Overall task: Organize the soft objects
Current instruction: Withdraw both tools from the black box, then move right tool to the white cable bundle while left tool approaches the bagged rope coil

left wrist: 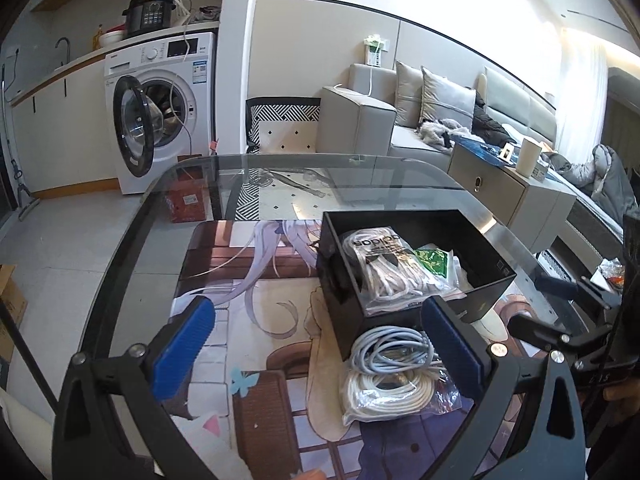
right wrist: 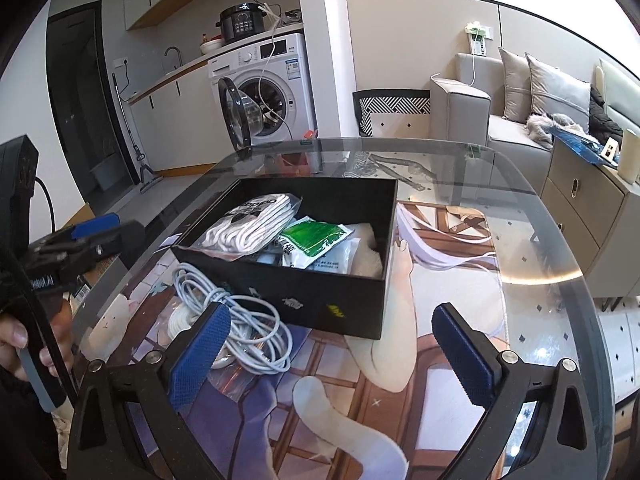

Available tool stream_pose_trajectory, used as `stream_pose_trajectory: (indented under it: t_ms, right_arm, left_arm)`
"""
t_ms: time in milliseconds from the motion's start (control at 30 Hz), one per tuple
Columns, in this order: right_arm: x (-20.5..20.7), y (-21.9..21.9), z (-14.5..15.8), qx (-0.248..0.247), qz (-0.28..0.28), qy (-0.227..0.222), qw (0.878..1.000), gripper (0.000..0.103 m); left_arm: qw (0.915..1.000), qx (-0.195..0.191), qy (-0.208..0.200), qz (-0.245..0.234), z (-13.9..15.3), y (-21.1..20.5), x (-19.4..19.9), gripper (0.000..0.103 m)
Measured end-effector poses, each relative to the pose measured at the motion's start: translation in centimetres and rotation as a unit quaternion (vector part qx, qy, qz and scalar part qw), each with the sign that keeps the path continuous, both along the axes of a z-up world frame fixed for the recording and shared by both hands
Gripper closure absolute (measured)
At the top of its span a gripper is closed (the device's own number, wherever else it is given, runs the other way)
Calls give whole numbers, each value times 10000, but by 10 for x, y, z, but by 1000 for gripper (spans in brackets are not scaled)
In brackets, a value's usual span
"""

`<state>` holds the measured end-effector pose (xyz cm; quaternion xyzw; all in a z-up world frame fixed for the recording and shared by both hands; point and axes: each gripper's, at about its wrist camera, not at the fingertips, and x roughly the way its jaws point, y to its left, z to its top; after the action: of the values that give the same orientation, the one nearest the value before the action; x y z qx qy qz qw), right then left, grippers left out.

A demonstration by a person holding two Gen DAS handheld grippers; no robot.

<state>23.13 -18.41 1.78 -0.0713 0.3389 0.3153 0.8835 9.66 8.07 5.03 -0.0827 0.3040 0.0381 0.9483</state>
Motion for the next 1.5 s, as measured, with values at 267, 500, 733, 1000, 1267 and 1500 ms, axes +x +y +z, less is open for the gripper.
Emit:
stream_pose_trajectory:
  t_ms: [267,500,733,1000,1267,1500]
  right_arm:
    - [0,-2,-6,38,-56,97,9999,1]
    - [-1,0,-15,45,-71,253,9996,1]
    - [1,2,-21,56,-55,378,9993,1]
    - [4,21,-29,195,77,701,9973,1]
    - [3,49,-43,253,187,982,9947,1]
    - [7,57,-50,319,90,1134,9930,1]
  left_arm:
    - [9999,-3,-102,99,6,9,-7,0]
    - [9999,-19,-98,58,7,7,-11,0]
    - [9999,21,-75,-90,6,0,-10,0]
    - [9999,0,-55,-93,6,-2,-9,0]
    - [10000,-72,-21,18,5,4,-6,0]
    - [9998,-167,17,135,0,12,-4,0]
